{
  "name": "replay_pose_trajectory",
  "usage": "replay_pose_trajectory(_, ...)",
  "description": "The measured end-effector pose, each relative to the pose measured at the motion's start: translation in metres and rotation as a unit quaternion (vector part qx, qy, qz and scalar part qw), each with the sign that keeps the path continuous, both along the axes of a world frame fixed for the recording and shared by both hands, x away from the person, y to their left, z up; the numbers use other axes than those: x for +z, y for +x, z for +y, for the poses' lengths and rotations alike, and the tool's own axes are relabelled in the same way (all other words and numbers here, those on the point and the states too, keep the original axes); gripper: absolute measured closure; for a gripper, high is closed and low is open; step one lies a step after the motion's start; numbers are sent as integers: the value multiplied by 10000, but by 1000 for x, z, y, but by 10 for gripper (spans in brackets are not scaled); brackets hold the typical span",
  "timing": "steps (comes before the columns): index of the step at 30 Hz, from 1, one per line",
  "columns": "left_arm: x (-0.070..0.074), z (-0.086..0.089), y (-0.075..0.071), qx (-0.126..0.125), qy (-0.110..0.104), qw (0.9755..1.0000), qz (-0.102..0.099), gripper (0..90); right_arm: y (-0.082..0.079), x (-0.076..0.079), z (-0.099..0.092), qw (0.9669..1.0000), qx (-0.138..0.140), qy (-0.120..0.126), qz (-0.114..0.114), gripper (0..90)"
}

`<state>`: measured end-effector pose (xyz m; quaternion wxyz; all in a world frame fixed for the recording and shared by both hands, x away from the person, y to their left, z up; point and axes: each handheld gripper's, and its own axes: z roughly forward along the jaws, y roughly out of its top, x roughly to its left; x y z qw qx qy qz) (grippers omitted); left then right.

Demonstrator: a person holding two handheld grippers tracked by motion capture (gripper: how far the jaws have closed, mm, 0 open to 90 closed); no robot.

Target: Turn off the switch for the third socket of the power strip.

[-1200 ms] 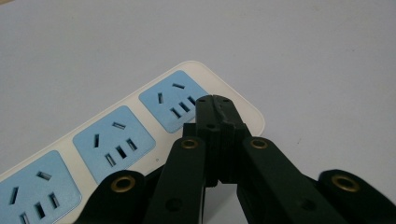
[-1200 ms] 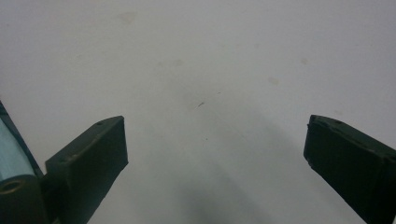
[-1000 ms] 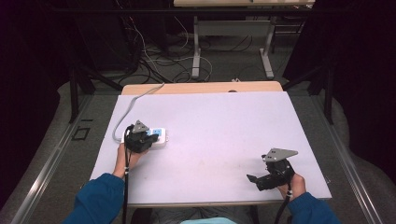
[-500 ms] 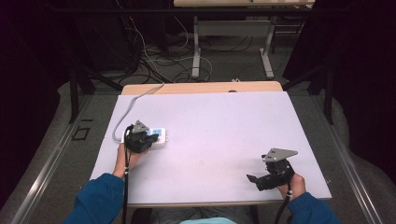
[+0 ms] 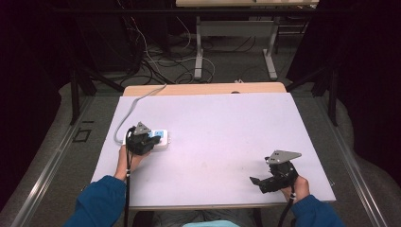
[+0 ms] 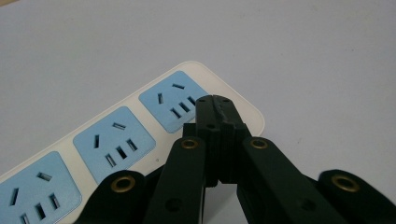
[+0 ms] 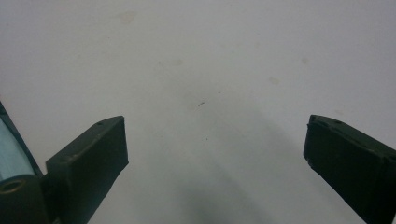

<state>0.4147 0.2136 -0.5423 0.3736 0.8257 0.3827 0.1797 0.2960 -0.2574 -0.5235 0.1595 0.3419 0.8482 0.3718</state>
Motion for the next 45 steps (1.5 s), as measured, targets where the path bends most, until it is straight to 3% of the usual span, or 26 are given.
replay_pose_trajectory(45, 1, -1, 0, -47, 74, 10000, -15, 900, 0, 0, 0, 10000, -1, 9, -7, 60)
